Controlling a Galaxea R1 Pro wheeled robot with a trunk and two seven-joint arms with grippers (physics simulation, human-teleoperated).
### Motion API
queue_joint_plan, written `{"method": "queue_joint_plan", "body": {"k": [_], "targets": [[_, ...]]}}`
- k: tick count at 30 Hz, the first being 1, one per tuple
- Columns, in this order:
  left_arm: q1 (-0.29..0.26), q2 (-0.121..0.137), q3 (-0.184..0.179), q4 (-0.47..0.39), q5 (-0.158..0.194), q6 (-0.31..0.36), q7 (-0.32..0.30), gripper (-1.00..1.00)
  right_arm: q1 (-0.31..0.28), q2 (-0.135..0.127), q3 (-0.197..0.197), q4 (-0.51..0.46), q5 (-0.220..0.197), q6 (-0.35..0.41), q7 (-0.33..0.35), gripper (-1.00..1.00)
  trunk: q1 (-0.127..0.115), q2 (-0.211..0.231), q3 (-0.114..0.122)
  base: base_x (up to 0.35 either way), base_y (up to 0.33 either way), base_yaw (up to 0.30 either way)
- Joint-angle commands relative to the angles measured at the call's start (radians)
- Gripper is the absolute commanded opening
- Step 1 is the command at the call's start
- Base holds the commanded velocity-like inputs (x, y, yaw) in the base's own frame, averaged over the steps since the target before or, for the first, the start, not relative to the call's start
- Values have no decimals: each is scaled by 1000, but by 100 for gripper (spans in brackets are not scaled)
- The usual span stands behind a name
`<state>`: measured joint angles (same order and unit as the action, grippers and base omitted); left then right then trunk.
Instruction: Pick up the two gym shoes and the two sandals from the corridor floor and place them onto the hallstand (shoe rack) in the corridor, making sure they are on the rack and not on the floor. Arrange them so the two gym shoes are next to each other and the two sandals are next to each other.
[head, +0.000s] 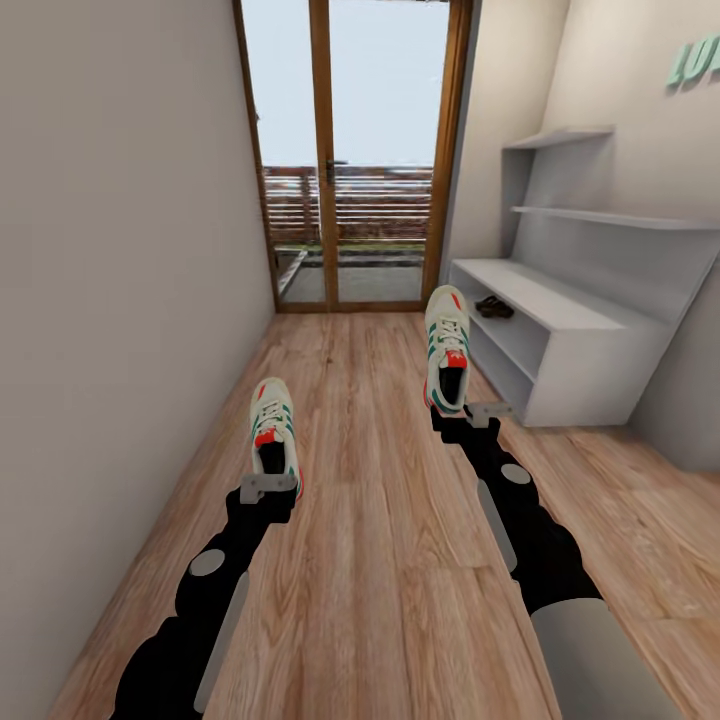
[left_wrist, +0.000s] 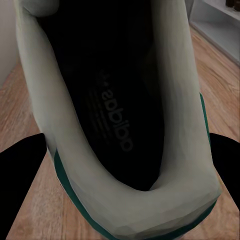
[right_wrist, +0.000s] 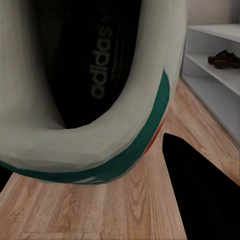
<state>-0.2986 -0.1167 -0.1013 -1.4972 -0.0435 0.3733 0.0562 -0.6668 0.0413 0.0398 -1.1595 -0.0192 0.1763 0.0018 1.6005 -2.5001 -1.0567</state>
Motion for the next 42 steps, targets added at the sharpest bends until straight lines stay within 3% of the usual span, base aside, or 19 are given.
{"method": "queue_joint_plan", "body": {"k": [1,26,32,42], "targets": [[0,0,-2,-1,-5,6,5,-100,0,0,0,-2,-2,6,0,-100,0,0,-1,345,0,0],[3,0,-2,-1,-1,4,10,-100,0,0,0,-2,-2,6,0,-100,0,0,-1,318,57,0],[3,1,0,-1,67,4,10,-100,0,0,0,-3,-2,6,1,-100,0,0,-1,343,2,0],[3,2,0,-1,77,4,10,-100,0,0,0,-3,-2,5,7,-100,0,0,-1,347,0,0]]}}
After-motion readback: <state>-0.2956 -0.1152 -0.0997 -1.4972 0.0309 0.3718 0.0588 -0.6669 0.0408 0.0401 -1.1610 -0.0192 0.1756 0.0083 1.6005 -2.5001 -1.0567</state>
